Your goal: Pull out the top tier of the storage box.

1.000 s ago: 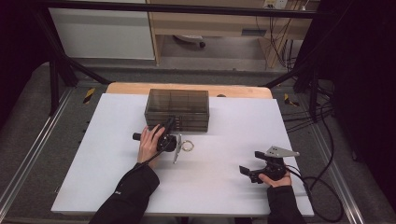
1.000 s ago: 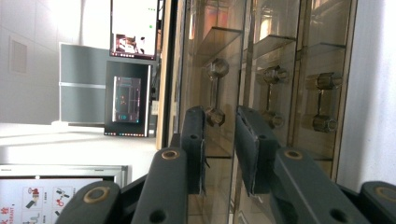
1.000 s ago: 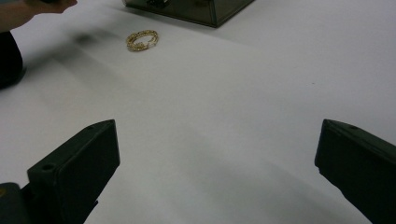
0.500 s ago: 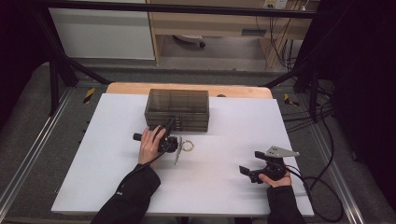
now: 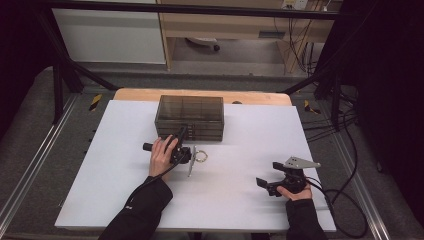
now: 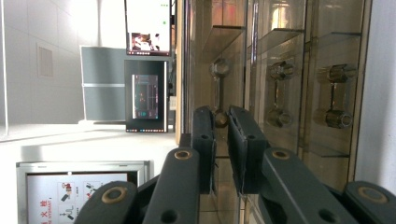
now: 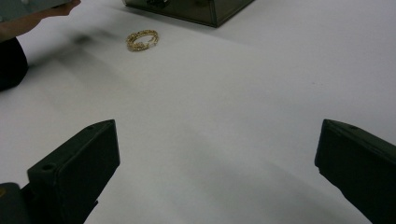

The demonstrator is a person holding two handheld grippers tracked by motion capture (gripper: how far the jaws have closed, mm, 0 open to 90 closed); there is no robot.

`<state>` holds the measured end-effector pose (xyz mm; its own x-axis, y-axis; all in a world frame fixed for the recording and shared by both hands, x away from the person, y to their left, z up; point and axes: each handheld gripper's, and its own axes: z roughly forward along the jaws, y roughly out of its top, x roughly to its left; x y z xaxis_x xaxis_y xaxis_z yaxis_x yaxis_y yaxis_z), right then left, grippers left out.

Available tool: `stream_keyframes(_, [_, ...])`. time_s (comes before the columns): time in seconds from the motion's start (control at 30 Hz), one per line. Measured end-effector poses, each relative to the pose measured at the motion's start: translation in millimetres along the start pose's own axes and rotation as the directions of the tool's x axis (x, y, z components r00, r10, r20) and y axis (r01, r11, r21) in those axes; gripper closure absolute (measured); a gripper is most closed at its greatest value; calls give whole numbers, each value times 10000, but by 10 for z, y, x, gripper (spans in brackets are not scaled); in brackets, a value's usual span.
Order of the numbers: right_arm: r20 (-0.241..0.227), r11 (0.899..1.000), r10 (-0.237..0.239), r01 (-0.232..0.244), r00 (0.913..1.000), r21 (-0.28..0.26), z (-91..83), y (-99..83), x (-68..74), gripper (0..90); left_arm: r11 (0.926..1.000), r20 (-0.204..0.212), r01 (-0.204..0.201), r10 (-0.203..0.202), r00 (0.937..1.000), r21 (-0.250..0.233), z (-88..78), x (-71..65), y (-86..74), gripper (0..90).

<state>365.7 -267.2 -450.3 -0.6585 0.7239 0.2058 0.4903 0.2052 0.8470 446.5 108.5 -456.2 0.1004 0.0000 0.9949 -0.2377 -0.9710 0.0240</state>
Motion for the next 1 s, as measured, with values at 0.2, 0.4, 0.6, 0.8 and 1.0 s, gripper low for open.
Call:
stream_keyframes(0.2, [9, 10000, -5, 5, 10000, 7, 3, 0, -1, 5, 9999, -19, -109, 109, 9999, 6, 0, 1, 2, 810])
stream_keyframes(0.4, [1, 10000, -7, 7, 10000, -1, 1, 0, -1, 5, 9998, -6, -175, 175, 9998, 15, -11, -2, 7, 812])
stream_keyframes(0.6, [16, 10000, -5, 5, 10000, 7, 3, 0, -1, 5, 9996, -24, -293, 293, 9996, 18, -41, 3, 19, 812])
stream_keyframes(0.8, [6, 10000, -12, 12, 10000, 10, 1, 0, -1, 5, 9995, -22, -305, 305, 9995, 22, -85, -12, 22, 812])
stream_keyframes(1.0, [13, 10000, -12, 12, 10000, 22, 2, -1, 1, 5, 9996, -38, -275, 275, 9996, -18, -135, -19, 27, 812])
